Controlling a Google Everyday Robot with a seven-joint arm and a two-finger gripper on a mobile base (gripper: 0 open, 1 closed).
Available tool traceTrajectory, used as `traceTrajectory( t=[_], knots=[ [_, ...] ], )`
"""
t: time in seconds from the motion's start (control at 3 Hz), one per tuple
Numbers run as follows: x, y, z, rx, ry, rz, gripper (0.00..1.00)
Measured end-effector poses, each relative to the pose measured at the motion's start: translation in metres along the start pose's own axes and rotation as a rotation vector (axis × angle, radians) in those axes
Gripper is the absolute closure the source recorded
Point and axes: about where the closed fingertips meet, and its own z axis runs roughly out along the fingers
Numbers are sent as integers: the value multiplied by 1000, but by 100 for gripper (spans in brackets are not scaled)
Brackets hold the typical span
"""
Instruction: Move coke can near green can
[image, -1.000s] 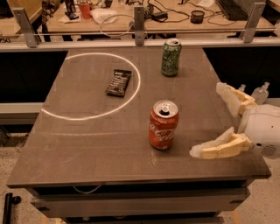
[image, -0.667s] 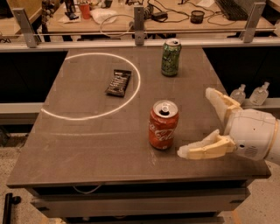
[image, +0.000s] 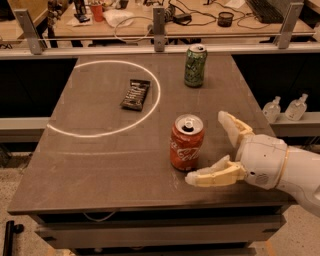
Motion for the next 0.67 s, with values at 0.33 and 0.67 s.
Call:
traceTrajectory(
  t=[0.33,0.67],
  knots=[
    [4,3,11,-14,-7,-15,0],
    [4,5,23,-31,-19,-30,0]
  ],
)
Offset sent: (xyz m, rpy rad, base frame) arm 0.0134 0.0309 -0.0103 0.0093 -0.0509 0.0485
